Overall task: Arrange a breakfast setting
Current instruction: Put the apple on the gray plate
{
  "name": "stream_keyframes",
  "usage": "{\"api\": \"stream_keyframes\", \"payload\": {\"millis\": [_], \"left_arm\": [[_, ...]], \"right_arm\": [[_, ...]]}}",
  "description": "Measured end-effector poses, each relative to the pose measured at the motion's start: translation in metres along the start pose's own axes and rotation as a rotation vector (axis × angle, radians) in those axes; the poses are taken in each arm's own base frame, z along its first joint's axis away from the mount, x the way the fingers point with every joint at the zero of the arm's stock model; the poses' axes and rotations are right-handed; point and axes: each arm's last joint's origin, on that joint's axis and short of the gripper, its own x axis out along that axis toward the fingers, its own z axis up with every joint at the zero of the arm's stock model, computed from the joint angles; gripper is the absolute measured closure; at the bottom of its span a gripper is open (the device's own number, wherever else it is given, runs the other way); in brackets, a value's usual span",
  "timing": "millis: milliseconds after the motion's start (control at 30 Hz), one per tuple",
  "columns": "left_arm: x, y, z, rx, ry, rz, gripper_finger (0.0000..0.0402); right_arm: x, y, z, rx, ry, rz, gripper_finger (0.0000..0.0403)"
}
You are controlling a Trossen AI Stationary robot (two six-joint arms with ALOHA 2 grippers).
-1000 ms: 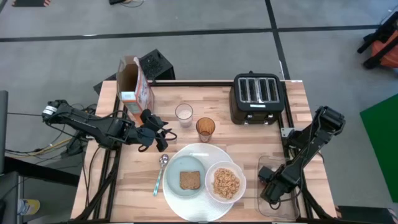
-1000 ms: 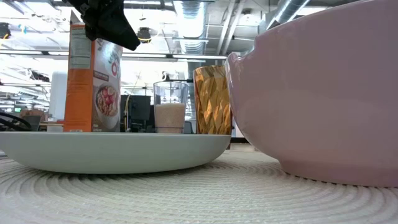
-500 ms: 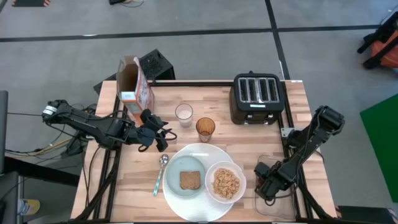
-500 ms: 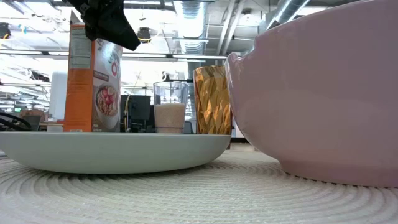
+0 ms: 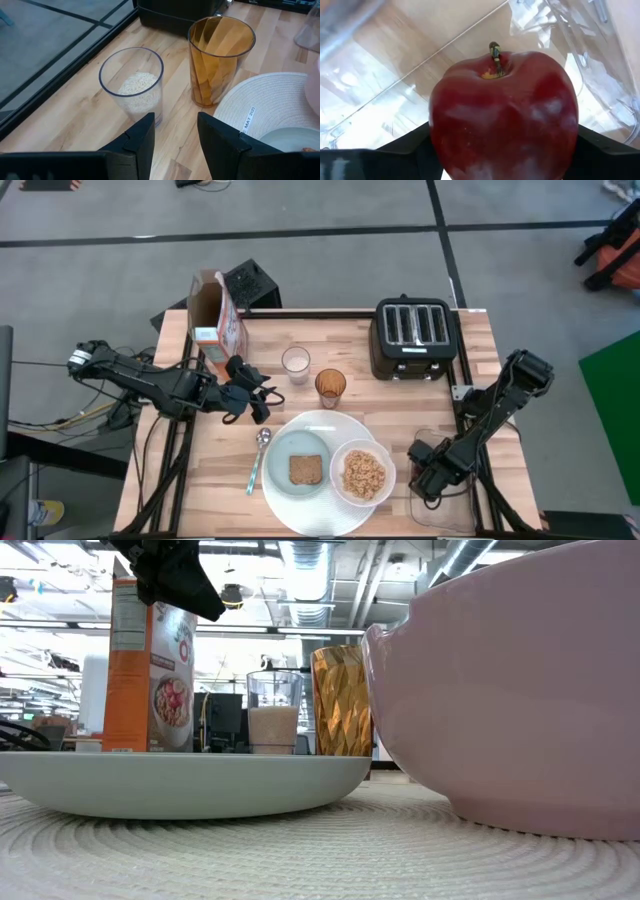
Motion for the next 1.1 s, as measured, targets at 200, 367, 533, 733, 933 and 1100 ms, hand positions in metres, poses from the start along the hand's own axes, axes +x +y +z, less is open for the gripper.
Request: {"api": "stream_keyframes", "payload": {"millis": [200,367,533,733,933,1100], "left_arm": [[0.000,0.000,0.000,0.000,0.000,0.000,0.0265],[0.000,0.000,0.000,0.000,0.000,0.000,0.0265],[0.000,0.000,0.000,-0.009,0.000,0.000,0.0265],[0.000,0.000,0.000,-0.012,0.000,-0.001,0.0265],[0.000,0.000,0.000,-0.012,0.001,-0.001,0.0265],[0.000,0.000,0.000,-0.011,0.001,-0.001,0.0265]], "right_arm": [[0.000,0.000,-0.001,0.006,0.028,0.000,0.0099],[-0.009,0.007,-0.003,0.004,0.036,0.020,0.0100],[-0.033,0.016,-0.005,-0.040,0.036,0.005,0.0100],[-0.081,0.025,-0.007,-0.068,0.027,-0.051,0.0096],[-0.134,0.031,-0.006,-0.063,-0.072,-0.027,0.0094],[-0.168,0.035,0.010,-0.085,-0.220,0.041,0.0097]]}}
